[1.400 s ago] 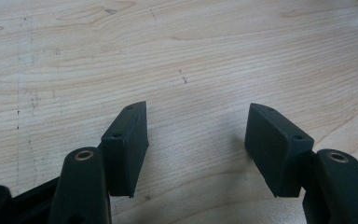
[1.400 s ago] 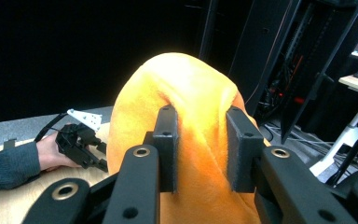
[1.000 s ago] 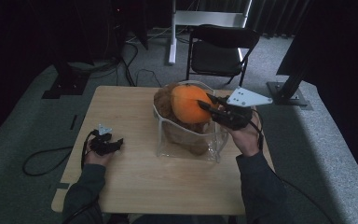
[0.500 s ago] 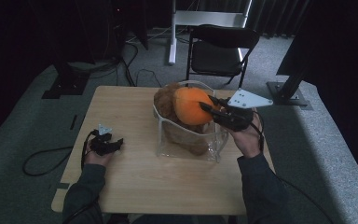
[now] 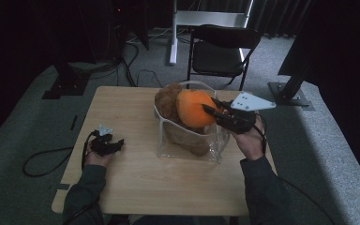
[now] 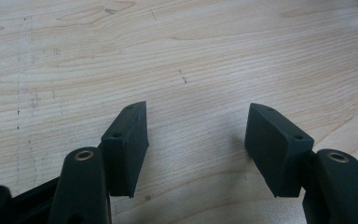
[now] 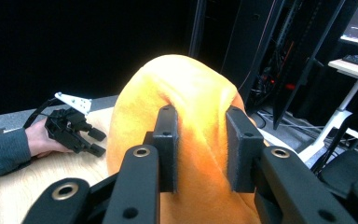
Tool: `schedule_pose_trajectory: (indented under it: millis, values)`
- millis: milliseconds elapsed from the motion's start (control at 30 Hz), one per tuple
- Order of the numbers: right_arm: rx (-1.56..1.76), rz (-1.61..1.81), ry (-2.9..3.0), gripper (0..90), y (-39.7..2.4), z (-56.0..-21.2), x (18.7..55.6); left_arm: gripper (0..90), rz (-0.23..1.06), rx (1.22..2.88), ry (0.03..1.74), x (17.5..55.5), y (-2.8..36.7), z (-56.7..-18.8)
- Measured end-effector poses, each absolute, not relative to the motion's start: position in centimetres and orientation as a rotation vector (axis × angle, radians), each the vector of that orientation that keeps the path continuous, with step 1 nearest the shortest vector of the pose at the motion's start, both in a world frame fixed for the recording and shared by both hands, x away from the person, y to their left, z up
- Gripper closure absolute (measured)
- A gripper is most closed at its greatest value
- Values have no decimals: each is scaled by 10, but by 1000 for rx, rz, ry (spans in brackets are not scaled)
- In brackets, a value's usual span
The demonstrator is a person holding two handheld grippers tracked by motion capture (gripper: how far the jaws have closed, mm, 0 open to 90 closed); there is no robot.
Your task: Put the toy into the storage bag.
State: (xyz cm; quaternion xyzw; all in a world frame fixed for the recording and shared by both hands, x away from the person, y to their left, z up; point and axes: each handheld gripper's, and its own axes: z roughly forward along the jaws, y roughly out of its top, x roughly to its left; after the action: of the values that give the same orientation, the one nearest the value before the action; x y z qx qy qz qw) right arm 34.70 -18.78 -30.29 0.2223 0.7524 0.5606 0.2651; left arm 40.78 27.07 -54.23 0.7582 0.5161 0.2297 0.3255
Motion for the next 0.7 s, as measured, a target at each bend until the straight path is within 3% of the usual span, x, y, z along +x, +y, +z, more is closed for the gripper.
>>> schedule_pose_trajectory:
  millis: [700]
  values:
    - [636, 1502, 2055, 691, -194, -317, 347, 401, 602, 1987, 1353, 408, 271, -542]
